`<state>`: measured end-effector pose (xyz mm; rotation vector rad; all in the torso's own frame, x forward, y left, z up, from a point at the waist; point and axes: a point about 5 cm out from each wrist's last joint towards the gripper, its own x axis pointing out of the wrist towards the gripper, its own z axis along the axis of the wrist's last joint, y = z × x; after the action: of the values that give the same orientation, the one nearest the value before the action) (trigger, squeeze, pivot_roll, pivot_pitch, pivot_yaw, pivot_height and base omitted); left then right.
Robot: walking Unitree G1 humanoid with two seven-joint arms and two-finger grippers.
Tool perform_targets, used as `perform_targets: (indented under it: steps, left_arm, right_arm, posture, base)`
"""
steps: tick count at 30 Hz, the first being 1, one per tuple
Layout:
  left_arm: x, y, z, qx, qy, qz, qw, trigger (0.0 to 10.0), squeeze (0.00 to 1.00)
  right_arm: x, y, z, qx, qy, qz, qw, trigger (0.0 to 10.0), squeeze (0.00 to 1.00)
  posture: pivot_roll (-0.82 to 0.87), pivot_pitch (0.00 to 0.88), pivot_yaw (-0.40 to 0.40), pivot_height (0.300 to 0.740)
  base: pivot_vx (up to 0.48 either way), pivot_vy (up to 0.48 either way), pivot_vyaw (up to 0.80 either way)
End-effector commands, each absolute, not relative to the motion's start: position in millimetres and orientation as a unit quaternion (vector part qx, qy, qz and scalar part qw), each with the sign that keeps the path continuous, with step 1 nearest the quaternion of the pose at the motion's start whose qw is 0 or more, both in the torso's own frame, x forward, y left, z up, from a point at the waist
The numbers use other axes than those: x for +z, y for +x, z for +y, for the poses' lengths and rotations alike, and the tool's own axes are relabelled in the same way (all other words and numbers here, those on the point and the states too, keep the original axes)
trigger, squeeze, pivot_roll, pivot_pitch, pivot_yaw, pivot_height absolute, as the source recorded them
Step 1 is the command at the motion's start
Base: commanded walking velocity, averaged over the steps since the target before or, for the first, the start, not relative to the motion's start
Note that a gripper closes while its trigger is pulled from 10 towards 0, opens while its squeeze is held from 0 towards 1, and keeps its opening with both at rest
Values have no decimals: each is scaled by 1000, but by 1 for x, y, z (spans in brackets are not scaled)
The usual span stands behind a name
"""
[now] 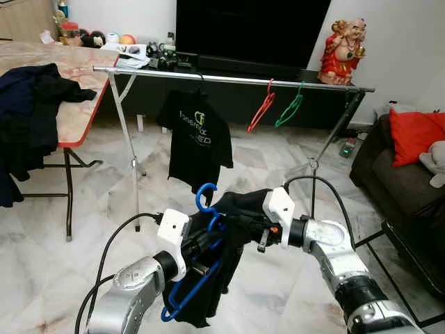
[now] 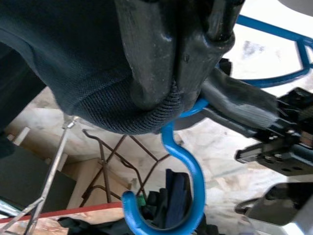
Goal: Hang hanger
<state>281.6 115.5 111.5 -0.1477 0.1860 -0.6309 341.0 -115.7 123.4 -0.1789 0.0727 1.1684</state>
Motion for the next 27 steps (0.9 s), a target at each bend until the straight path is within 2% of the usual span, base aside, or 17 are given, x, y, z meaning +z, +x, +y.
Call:
perform_targets:
  steps: [1, 8, 15, 21, 25, 27]
  left_arm:
    - [122, 288, 115, -302, -70, 64, 949, 10000, 0]
    - [126, 295, 127, -258, -71, 43, 962, 10000, 0]
    - [133, 302, 132, -210, -81, 17, 974, 10000, 0]
    - [132, 302, 127, -232, -84, 18, 969, 10000, 0]
    - [132, 296, 116, -279, -93, 24, 956, 10000, 0]
    - [132, 294, 114, -285, -95, 24, 953, 10000, 0]
  right_arm:
    - [132, 343, -126, 544, -92, 22, 833, 10000, 0]
    - [138, 341, -154, 540, -102, 27, 835, 10000, 0]
    - [140, 335, -167, 542, -85, 22, 836, 10000, 0]
    - [140, 334, -163, 541, -76, 17, 838, 10000, 0]
    - [145, 344, -151, 505, -82, -5, 859, 10000, 0]
    - [146, 345, -146, 507, -82, -11, 858, 10000, 0]
  posture:
    - [228, 0, -137, 740]
    - [224, 0, -138, 740]
    - [220, 0, -138, 740]
    - [215, 0, -134, 740]
    - [219, 0, -136, 740]
    - [219, 0, -136, 740]
  base:
    - [0, 0, 0]
    - [0, 0, 0]
    - [0, 0, 0]
    - [0, 0, 0]
    - [0, 0, 0]
    - [0, 0, 0]
